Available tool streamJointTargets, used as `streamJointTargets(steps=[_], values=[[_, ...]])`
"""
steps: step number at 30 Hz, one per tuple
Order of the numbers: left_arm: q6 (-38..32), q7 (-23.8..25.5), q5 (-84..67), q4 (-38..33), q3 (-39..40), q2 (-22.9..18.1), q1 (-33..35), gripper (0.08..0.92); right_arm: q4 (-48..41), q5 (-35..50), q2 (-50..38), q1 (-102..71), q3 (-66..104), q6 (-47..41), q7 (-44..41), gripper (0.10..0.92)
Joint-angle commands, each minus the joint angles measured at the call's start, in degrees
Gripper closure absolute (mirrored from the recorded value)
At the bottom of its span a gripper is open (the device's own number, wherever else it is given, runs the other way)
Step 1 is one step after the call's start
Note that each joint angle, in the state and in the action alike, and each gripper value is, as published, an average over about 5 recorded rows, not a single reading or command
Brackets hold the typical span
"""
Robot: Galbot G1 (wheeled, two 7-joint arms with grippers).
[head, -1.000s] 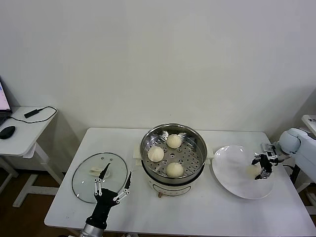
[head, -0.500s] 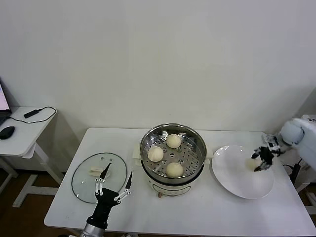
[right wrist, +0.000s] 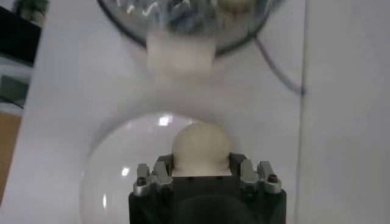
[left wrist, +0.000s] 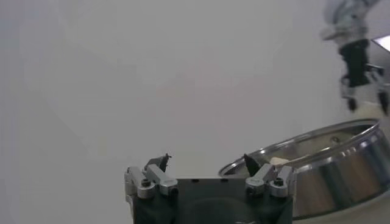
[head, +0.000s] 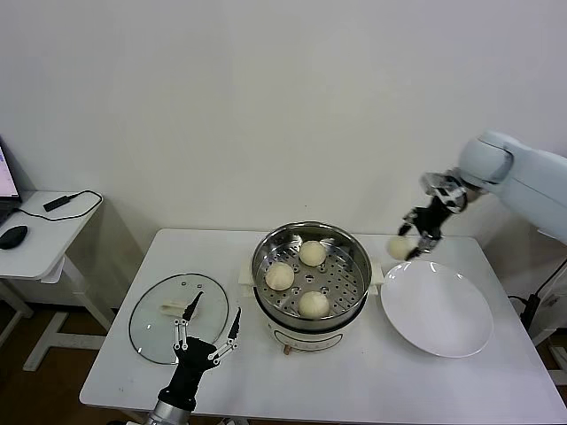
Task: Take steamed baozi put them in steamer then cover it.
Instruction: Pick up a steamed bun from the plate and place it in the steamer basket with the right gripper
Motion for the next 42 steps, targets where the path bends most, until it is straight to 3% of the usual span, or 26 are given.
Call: streamJointTargets(steps=[1, 23, 42], values=[[-0.2, -0.1, 0.0, -0.1, 0.0, -0.2, -0.1, 0.177, 9.5, 10.3, 8.6, 9.3, -9.6, -4.9, 4.2, 0.405], [-0.1, -0.5, -0.2, -0.3, -0.9, -0.3, -0.1, 0.177, 0.1, 0.8, 12.7, -2.7, -9.0, -5.1, 7.4, 0.402], [-0.2, -0.6, -0.2, -0.2, -0.6, -0.4, -0.1, 0.177, -1.0, -2.2, 13.5, -3.7, -8.5, -5.0, 4.3, 0.361]])
